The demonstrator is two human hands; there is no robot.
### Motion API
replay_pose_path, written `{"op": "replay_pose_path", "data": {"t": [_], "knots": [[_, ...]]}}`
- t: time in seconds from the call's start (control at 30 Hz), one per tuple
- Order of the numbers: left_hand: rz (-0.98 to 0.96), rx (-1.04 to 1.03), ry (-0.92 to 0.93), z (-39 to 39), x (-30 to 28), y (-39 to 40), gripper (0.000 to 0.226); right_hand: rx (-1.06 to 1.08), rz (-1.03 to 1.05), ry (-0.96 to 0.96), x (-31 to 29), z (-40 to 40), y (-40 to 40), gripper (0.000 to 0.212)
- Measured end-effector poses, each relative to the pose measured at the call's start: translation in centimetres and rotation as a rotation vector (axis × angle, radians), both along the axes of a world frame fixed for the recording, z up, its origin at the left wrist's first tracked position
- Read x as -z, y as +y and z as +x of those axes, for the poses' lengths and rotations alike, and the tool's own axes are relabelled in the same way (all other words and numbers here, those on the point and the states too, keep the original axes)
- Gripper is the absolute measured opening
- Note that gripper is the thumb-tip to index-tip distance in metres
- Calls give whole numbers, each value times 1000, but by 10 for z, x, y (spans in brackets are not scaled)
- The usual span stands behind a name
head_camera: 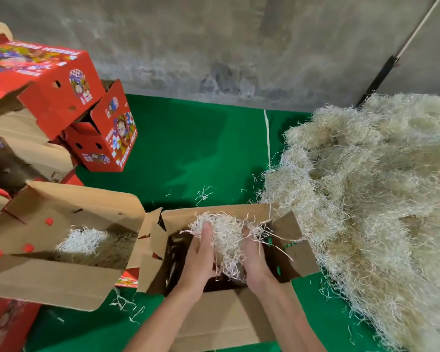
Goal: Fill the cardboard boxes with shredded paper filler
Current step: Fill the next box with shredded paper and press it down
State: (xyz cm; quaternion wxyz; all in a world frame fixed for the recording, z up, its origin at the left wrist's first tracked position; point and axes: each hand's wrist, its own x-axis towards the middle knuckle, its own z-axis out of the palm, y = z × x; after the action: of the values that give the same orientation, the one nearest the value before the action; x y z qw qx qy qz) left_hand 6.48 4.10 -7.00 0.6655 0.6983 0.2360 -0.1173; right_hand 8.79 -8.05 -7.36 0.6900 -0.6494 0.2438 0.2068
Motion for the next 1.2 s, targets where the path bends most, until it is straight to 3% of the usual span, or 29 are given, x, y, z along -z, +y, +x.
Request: {"op": "replay_pose_path", "data": {"t": [0.07,0.13,0.2,0.27,0.33,0.43,0.5,0.67,0.8,0.87,0.97,1.0,1.13,1.2], "knots": [[-64,-185,51,8,3,-9,65,-98,-72,-44,-1,-9,10,15],[-16,-285,-1,7,5,-13,65,-56,-136,-209,2,-16,13,3],[11,-309,-63,2,10,-17,65,35,-145,-319,4,-20,15,11],[18,-269,-69,-3,14,-21,62,69,-97,-282,-3,-21,22,4],[-31,-268,16,-4,15,-18,67,42,-150,-265,-6,-19,19,11],[-129,-463,106,6,12,15,87,136,-195,-245,-6,-4,-6,22],[-192,-565,121,11,11,28,81,222,-195,-246,-1,3,-16,15],[-262,-321,40,-1,17,-18,38,118,-133,-272,0,-11,14,14],[-173,-576,91,12,15,24,56,330,-203,-261,-1,5,-33,41],[-155,-506,47,9,17,10,53,218,-228,-336,1,-3,-17,49],[-165,-331,99,2,15,-13,35,174,-206,-293,3,-14,6,29],[-159,-351,107,4,14,-5,35,200,-199,-289,2,-10,-4,30],[5,-431,26,8,11,31,82,312,-205,-326,-10,4,-46,38],[-21,-305,-36,2,12,6,74,260,-169,-380,-10,-1,-22,49]]}}
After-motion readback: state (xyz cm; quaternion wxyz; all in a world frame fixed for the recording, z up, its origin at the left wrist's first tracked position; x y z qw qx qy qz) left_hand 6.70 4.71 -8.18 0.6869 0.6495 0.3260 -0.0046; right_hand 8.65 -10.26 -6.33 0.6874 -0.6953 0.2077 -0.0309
